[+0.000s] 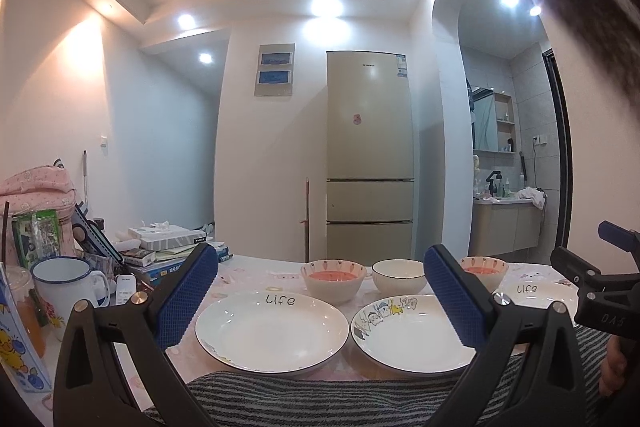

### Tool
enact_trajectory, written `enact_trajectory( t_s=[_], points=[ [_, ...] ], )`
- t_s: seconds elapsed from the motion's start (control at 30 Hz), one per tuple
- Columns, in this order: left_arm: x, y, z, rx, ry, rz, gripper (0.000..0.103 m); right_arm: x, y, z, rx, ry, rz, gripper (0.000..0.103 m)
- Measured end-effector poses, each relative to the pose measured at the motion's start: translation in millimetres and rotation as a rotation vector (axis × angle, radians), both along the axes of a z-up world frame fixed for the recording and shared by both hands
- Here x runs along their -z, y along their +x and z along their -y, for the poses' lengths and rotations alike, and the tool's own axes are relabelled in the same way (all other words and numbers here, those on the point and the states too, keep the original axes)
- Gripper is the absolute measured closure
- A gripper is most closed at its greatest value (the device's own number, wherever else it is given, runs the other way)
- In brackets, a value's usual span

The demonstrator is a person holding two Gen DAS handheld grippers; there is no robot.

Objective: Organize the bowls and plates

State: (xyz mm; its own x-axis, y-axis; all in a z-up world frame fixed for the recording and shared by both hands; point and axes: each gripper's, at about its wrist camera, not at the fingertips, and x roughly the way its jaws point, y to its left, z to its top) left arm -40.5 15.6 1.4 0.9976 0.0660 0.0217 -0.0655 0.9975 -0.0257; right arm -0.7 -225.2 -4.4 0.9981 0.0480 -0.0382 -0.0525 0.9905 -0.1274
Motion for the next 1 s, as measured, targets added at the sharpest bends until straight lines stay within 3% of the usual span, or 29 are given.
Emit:
enact_trajectory(
  t_s=[0.4, 0.6, 0.8, 1.0],
  points=[
    [-1, 10, 3, -0.014, 0.007, -0.057, 0.000, 6, 26, 3, -0.060, 0.023, -0.153, 0.000],
    [-7, 9, 14, -0.013, 0.050, -0.060, 0.000, -1, 15, 0, -0.024, 0.009, -0.101, 0.000],
    [-37, 3, 7, 0.012, -0.002, -0.070, 0.000, -33, 8, 5, -0.029, 0.048, -0.110, 0.000],
    [-82, 21, 11, 0.005, 0.055, -0.080, 0.000, -95, 18, 3, -0.022, 0.053, -0.080, 0.000]
  ],
)
